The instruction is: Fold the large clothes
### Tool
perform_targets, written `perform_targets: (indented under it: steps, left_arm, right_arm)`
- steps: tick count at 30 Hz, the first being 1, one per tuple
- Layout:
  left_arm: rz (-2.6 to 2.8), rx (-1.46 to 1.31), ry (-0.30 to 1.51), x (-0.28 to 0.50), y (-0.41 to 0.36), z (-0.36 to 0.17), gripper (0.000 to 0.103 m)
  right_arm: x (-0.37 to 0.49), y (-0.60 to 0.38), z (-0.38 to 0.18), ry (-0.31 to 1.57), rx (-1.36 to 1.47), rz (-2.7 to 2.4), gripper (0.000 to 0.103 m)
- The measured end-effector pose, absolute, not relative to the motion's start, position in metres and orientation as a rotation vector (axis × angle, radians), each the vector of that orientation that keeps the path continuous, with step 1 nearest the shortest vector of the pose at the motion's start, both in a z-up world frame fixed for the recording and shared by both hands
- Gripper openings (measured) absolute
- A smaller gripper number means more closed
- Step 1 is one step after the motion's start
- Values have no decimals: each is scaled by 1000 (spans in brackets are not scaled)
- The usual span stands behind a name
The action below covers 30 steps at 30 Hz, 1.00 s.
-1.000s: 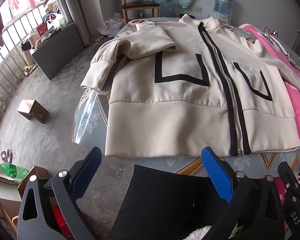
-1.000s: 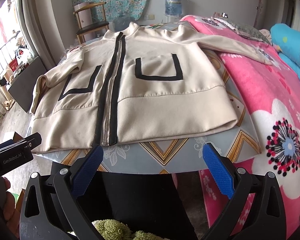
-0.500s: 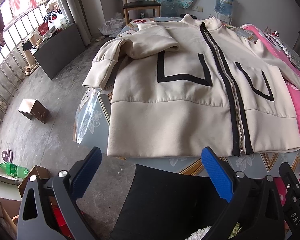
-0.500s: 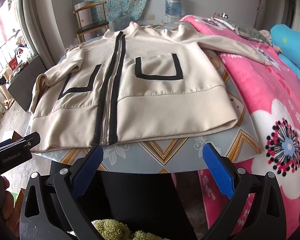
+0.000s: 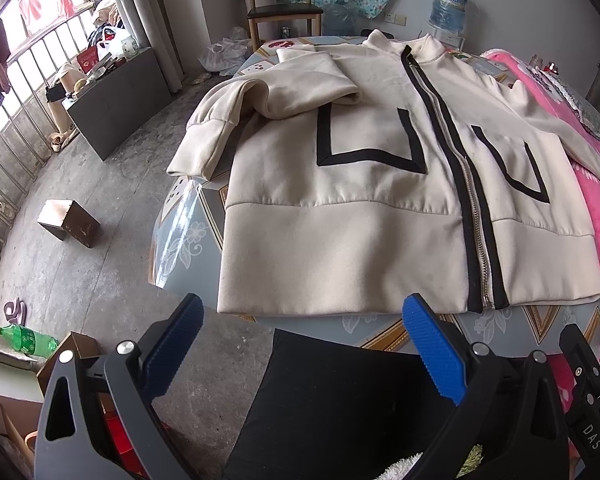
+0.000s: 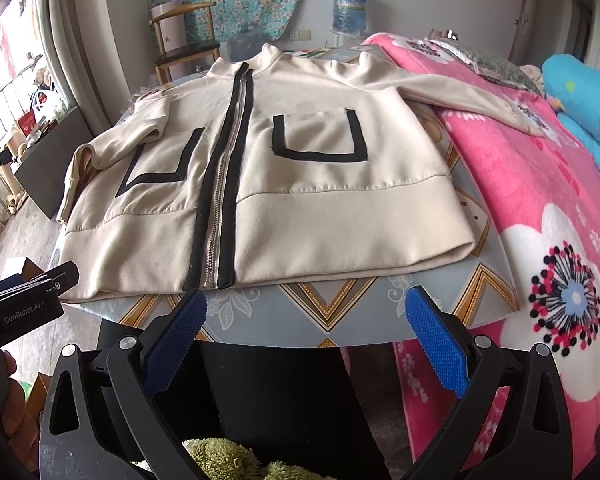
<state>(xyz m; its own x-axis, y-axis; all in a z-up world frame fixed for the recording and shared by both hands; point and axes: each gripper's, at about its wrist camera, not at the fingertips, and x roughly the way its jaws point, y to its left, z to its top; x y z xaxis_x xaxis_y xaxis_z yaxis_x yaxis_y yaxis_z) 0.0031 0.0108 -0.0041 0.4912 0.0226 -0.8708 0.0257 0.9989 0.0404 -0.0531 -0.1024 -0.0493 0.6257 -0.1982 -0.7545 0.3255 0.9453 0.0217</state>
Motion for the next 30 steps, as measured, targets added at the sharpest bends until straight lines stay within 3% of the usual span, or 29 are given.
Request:
perform_targets:
  steps: [19,30]
  left_arm:
    - [-48,53,1057,12,11,-5,98]
    - [-307,78,1007,26,-30,2,98]
  right_arm:
    - [-45,-98,-40,821,140,-331,96]
    - [-67,-121,-22,734,191,-456,96]
